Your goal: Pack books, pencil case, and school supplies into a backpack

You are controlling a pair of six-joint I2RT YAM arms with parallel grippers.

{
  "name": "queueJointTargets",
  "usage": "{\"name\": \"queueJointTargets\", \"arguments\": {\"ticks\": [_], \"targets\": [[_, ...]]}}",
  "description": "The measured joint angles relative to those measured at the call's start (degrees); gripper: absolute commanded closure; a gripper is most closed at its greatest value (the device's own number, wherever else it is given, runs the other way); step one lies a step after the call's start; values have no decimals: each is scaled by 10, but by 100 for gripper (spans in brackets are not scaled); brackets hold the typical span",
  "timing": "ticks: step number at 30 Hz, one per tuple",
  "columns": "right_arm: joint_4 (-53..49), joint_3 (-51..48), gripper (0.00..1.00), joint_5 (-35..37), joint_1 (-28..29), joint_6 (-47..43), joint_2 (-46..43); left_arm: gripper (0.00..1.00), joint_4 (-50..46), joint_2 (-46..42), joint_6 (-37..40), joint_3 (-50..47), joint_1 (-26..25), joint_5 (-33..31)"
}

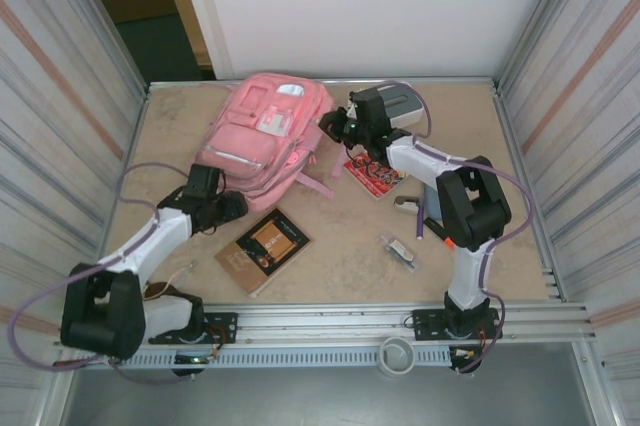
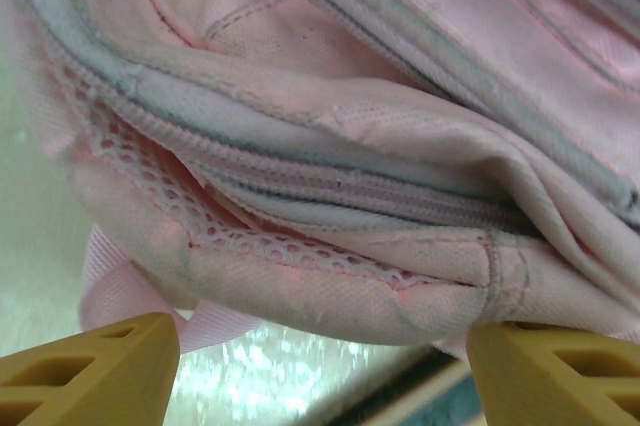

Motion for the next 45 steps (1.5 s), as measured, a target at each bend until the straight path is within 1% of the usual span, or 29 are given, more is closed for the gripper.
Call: {"name": "queueJointTargets", "arguments": {"ticks": [6, 9, 14, 17, 19, 21, 24, 28, 30, 33, 37, 41, 45], "targets": [[12, -49, 100, 58, 29, 7, -46, 24, 45, 109, 8, 86, 72, 3], [16, -54, 100, 82, 55, 13, -49, 23, 62, 139, 10, 127, 102, -7], [28, -66, 100, 107, 105, 37, -46, 22, 87, 139, 10, 163, 129, -11], [41, -76, 100, 118, 128, 56, -37, 21, 101, 109, 9, 151, 129, -7], [48, -82, 100, 122, 136, 70, -27, 21, 108, 63, 7, 119, 117, -5], [50, -83, 100, 122, 136, 82, -18, 22, 108, 5, 6, 82, 94, 2], [59, -83, 100, 122, 134, 91, -7, 25, 103, -86, 8, 20, 38, 10], [58, -76, 100, 118, 132, 95, -2, 34, 113, -184, 26, -58, -50, 33], [57, -70, 100, 115, 132, 95, -2, 39, 136, -206, 41, -95, -76, 53], [56, -58, 100, 106, 131, 94, -1, 51, 186, -194, 64, -139, -86, 88], [54, -45, 100, 100, 131, 94, -1, 59, 274, -130, 109, -161, -98, 109], [51, -43, 100, 92, 129, 94, -1, 65, 363, -71, 157, -163, -115, 104], [49, -43, 100, 89, 128, 94, -1, 68, 430, -26, 191, -163, -120, 72]]}}
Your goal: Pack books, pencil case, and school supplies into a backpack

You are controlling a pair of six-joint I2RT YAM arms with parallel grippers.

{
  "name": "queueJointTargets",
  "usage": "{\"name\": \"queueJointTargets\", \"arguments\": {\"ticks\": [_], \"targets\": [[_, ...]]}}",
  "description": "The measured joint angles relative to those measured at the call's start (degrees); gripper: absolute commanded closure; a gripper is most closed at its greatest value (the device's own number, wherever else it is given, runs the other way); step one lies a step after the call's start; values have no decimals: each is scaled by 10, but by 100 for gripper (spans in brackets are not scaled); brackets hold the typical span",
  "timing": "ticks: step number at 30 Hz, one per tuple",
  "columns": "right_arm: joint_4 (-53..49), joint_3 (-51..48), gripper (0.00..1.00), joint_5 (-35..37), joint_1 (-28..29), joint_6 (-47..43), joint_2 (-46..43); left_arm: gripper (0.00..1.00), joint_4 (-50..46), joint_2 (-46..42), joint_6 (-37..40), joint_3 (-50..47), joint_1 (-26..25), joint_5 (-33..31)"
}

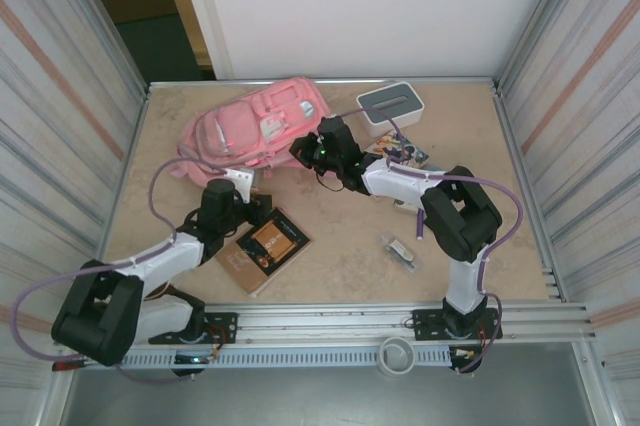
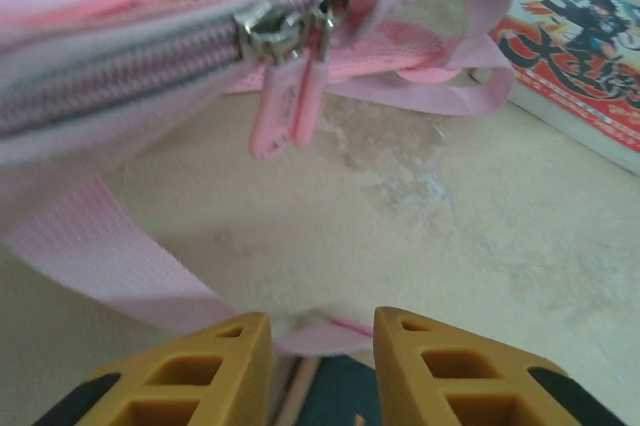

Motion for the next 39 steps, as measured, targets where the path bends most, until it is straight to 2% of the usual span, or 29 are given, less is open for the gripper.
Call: {"name": "queueJointTargets", "arguments": {"ticks": [4, 9, 20, 23, 29, 39], "targets": [[0, 0, 100, 0, 0, 0, 0, 69, 44, 43, 20, 2, 0, -35], [0, 0, 100, -2, 0, 0, 0, 70, 80, 86, 34, 15, 0, -50], [7, 0, 100, -2, 0, 0, 0, 75, 112, 105, 52, 46, 0, -55], [10, 0, 100, -2, 0, 0, 1, 79, 123, 117, 57, 50, 0, -53], [17, -10, 100, -2, -4, 0, 1, 99, 127, 122, 70, 51, 0, -38], [54, -86, 100, 10, -19, -11, -31, 100, 81, 63, 72, 30, 2, 3]]}}
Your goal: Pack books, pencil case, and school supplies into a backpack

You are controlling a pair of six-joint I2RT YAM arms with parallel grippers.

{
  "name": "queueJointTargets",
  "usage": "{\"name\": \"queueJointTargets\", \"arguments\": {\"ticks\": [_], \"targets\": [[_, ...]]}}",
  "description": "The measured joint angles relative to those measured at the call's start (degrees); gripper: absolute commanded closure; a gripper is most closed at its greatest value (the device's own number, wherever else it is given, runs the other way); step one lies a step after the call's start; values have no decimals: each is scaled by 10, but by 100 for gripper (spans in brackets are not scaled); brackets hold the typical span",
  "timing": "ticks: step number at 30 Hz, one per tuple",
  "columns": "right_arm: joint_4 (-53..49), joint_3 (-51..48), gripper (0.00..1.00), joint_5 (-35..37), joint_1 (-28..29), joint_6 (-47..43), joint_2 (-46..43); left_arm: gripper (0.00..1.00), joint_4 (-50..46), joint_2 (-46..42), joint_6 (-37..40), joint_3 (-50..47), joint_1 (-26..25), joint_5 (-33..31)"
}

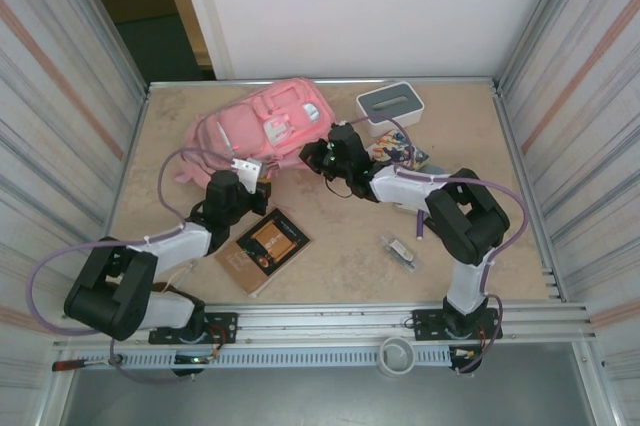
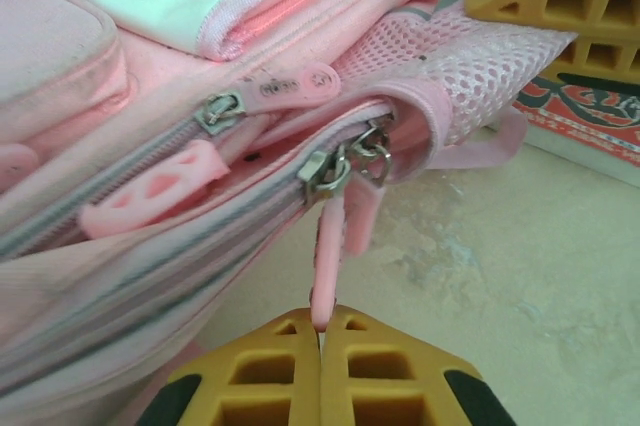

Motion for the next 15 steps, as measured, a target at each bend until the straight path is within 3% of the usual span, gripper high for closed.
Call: {"name": "queueJointTargets", "arguments": {"ticks": [6, 13, 15], "targets": [[2, -64, 100, 40, -4, -4, -55, 100, -5, -7, 0, 0, 0, 40], [1, -73, 100, 58, -2, -4, -67, 100, -7, -3, 0, 0, 0, 73], [1, -72, 100, 59, -1, -4, -67, 92, -12, -3, 0, 0, -2, 74]]}}
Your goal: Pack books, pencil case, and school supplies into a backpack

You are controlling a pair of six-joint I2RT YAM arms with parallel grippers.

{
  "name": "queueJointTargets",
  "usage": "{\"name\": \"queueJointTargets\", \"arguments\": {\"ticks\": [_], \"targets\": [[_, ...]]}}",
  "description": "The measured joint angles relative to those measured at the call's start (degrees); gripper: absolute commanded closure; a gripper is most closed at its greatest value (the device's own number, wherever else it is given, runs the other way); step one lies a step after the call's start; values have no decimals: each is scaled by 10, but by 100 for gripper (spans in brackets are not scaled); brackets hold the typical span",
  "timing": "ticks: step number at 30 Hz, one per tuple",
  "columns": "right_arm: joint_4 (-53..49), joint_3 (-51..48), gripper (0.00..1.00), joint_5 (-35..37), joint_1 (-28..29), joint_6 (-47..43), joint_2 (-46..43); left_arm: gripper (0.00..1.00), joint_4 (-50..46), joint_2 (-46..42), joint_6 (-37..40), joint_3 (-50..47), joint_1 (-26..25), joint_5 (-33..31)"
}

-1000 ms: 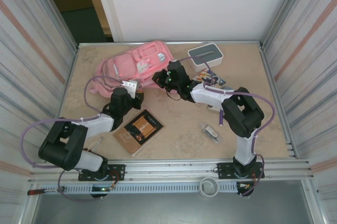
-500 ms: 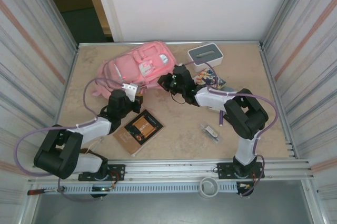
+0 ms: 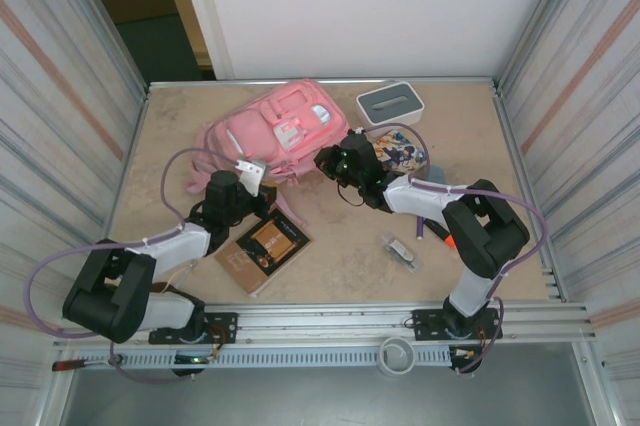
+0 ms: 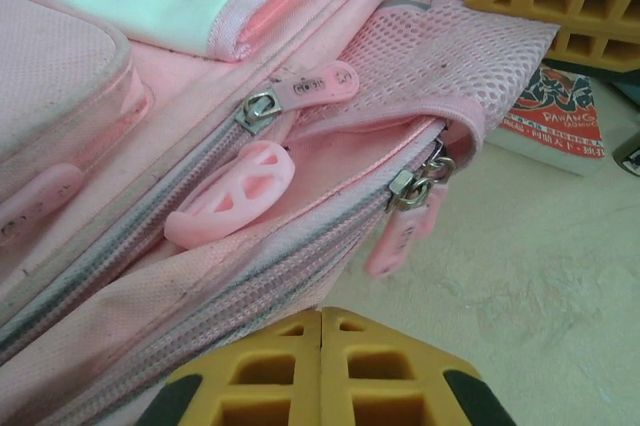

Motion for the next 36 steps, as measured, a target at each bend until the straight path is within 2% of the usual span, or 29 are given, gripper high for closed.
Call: {"name": "queueJointTargets", "arguments": {"ticks": [2, 7, 11, 15, 24, 36], "targets": [[-4, 3, 100, 2, 2, 0, 0, 84, -5, -1, 0, 0, -4, 0], [-17, 28, 100, 4, 9, 0, 0, 71, -18, -33, -6, -6, -22, -7], [-18, 48, 100, 4, 14, 0, 0, 63, -19, -58, -12, -23, -62, -32], [-19, 55, 100, 4, 18, 0, 2, 61, -21, -54, -13, -28, -95, -78], [-21, 62, 100, 4, 25, 0, 6, 60, -14, 16, -12, -6, -100, -188], [-16, 62, 100, 4, 25, 0, 11, 64, -6, 27, -12, 38, -101, -247]]}}
